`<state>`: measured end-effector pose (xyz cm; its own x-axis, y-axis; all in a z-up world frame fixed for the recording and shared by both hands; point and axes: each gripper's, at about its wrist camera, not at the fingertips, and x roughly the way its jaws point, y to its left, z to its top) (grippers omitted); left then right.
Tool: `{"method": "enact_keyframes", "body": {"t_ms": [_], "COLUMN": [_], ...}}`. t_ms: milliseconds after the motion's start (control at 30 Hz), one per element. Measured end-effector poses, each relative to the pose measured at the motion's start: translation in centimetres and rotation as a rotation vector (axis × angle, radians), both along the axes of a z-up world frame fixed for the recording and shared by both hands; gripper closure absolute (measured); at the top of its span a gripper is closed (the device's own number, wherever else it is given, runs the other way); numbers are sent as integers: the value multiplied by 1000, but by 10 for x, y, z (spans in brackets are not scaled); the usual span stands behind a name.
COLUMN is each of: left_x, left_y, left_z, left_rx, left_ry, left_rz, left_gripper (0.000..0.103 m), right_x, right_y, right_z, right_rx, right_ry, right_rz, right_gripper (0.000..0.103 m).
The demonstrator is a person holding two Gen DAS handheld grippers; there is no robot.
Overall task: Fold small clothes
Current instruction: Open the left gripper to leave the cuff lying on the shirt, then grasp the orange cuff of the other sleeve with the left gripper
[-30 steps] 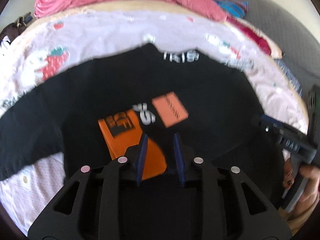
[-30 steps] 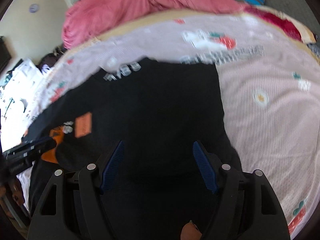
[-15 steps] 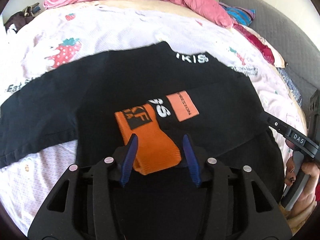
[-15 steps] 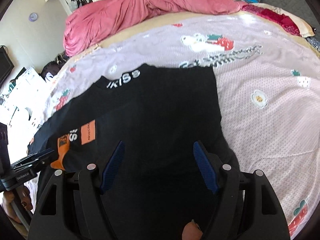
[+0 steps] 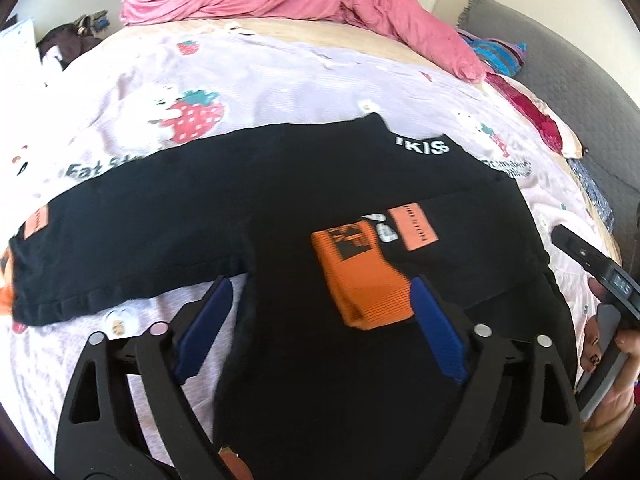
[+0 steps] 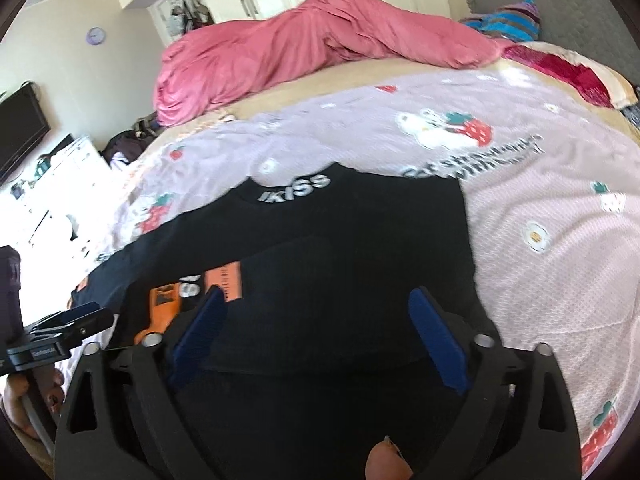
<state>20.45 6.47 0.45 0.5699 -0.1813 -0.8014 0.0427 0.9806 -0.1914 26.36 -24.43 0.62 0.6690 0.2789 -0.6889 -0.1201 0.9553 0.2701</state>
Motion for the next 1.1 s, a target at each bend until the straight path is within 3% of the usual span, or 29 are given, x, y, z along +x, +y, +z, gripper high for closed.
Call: {"method": "enact_keyframes", "body": {"t_ms": [233, 567, 1100], "left_x": [-18, -39, -55], "left_y": [41, 107, 186], "left_z": [0, -1, 8], "left_rx": [-14, -56, -90], "left_ry": [-3, 1, -29], "left_rz": [102, 276, 460], "left_gripper": [9, 9, 9], "right_x": [-7, -16, -17], "right_y": [33, 70, 173], "right_z": [12, 26, 18], "right_rx": [-15, 24, -97], "right_ry": [-52, -78, -68], "right_rz": [54, 126, 298], "right_gripper": [6, 6, 6]}}
